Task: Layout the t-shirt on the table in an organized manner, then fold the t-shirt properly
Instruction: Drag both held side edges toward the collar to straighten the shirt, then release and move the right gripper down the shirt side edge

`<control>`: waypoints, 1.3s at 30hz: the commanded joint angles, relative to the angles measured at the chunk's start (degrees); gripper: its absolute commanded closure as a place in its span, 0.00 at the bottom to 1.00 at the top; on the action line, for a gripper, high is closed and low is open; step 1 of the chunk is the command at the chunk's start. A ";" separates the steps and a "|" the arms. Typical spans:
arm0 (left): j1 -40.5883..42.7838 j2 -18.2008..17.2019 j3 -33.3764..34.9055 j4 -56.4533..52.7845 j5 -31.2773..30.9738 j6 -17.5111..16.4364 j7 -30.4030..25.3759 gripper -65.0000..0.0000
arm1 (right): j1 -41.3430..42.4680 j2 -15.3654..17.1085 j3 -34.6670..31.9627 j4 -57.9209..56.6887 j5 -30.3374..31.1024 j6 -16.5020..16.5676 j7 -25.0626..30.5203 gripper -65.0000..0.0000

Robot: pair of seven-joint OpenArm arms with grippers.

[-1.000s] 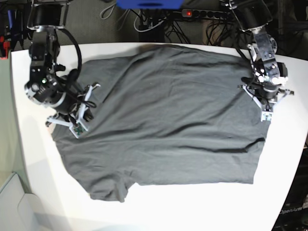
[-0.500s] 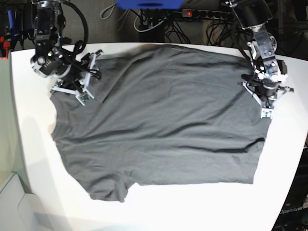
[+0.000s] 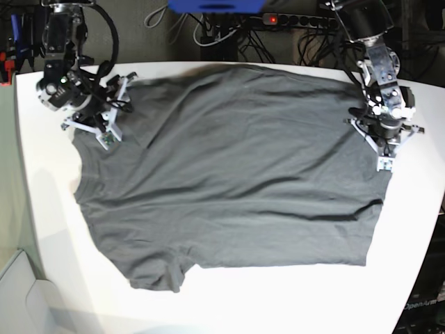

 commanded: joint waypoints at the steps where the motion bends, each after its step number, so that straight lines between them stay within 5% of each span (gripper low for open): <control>1: -0.68 -0.65 0.03 0.71 0.01 0.13 -0.74 1.00 | 0.01 0.55 0.28 0.64 0.53 -0.07 0.72 0.51; 8: -0.68 -0.65 0.03 0.71 -0.07 0.13 -0.74 1.00 | -2.28 0.38 0.10 0.90 0.62 -0.07 0.98 0.56; 16: -0.68 -0.57 0.03 0.71 -0.07 0.13 -0.74 1.00 | -3.42 0.20 0.10 0.99 0.53 -0.07 0.81 1.00; 34: -1.21 -0.65 0.47 -4.83 -0.07 0.13 -1.00 1.00 | -12.39 0.11 0.63 14.53 0.62 -0.07 0.37 1.00; 39: -1.12 -0.65 0.21 -8.43 -0.07 0.13 -6.10 1.00 | -15.99 0.29 0.46 14.70 0.71 -0.07 0.37 1.00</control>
